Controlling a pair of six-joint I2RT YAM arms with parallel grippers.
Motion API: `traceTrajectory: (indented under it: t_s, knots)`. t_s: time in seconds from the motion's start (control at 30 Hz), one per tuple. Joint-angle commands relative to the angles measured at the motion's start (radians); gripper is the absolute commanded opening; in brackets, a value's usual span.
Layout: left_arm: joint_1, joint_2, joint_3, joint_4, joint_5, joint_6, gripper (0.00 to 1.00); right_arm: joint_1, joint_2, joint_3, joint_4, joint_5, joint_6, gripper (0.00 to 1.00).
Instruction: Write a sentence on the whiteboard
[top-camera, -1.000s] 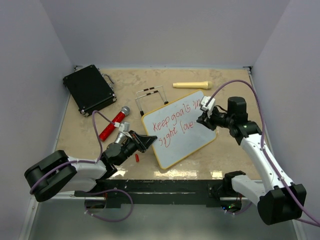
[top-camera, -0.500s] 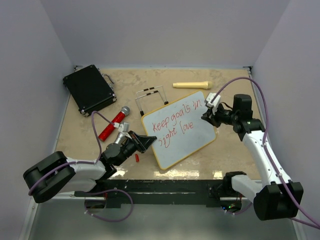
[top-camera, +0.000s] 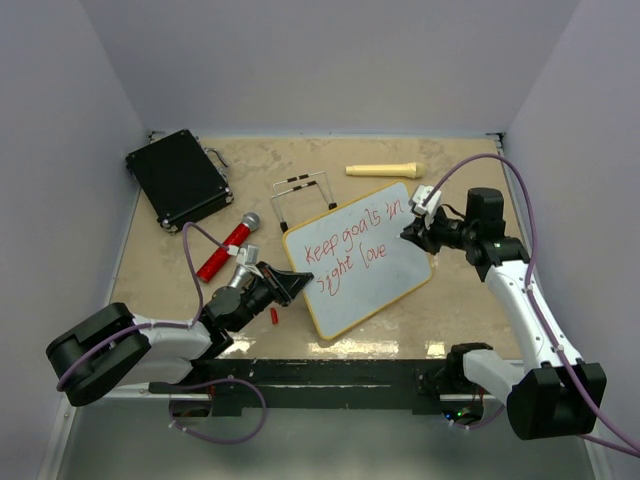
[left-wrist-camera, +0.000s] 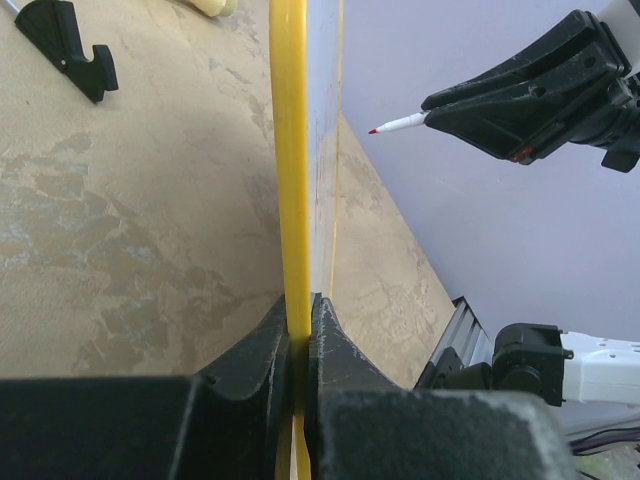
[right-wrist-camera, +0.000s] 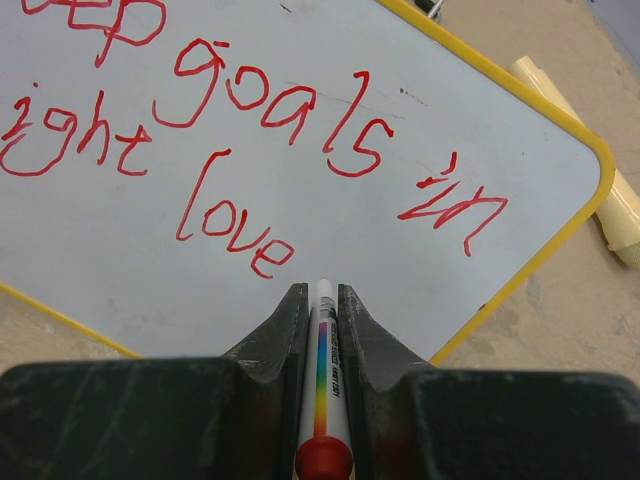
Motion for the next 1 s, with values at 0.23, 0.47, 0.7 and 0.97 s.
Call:
traceTrajectory:
  t_s: [0.23,0.47,0.7,0.97]
  knots:
    - [-0.002,-0.007,-0.007,0.057,0.04,0.057,0.0,-0.009,0.0,-0.005,0.037,-0.037,-0.004,0.0]
    - [-0.002,-0.002,-0.004,0.062,0.049,0.057,0.0,-0.007,0.037,0.001,0.03,-0.034,-0.013,0.0]
    - [-0.001,0.007,0.004,0.062,0.055,0.058,0.0,-0.009,0.065,0.0,0.047,-0.025,-0.001,0.0]
    - [-0.001,0.022,0.013,0.07,0.066,0.058,0.0,-0.007,0.08,-0.011,0.086,-0.02,0.021,0.0]
